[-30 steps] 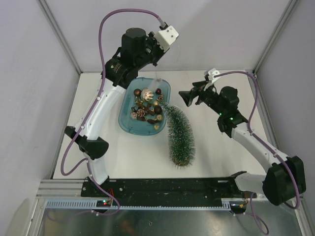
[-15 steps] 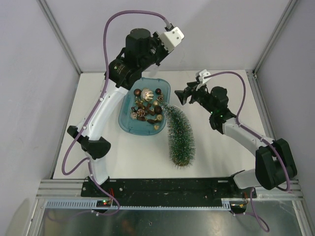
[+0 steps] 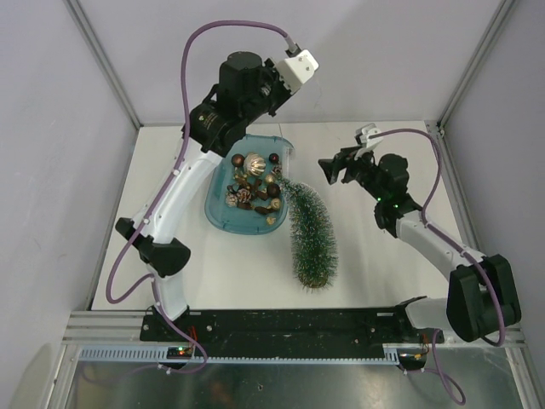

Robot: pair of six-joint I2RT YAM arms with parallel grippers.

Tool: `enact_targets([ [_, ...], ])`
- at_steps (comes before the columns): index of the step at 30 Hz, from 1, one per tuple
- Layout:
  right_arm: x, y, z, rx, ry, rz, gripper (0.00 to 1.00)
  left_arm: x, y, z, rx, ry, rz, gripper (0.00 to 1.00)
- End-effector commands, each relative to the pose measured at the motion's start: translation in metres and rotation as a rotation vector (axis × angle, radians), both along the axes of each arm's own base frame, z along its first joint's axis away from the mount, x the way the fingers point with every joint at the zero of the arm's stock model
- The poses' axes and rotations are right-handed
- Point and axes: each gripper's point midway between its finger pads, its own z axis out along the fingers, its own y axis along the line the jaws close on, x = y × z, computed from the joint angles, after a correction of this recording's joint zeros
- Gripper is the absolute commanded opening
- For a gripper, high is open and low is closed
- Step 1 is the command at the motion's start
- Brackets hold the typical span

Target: Decorate the small christmas tree

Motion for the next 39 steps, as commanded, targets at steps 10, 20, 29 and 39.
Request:
enact_targets([
  [10, -0.060, -0.004, 0.034, 0.197, 0.105, 0.278, 0.79, -0.019, 0.001, 0.015, -0.005, -0.036, -0.025, 0.00],
  [20, -0.046, 0.003, 0.017, 0.089, 0.039, 0.201, 0.85, -0.025, -0.003, 0.018, 0.004, -0.048, -0.031, 0.00],
  [29, -0.017, 0.000, -0.024, 0.012, 0.093, 0.051, 0.68, -0.029, 0.003, 0.023, 0.005, -0.059, -0.020, 0.00],
  [39, 0.000, -0.069, -0.019, -0.023, 0.095, -0.357, 0.05, -0.045, 0.029, 0.007, 0.046, -0.028, 0.028, 0.00],
])
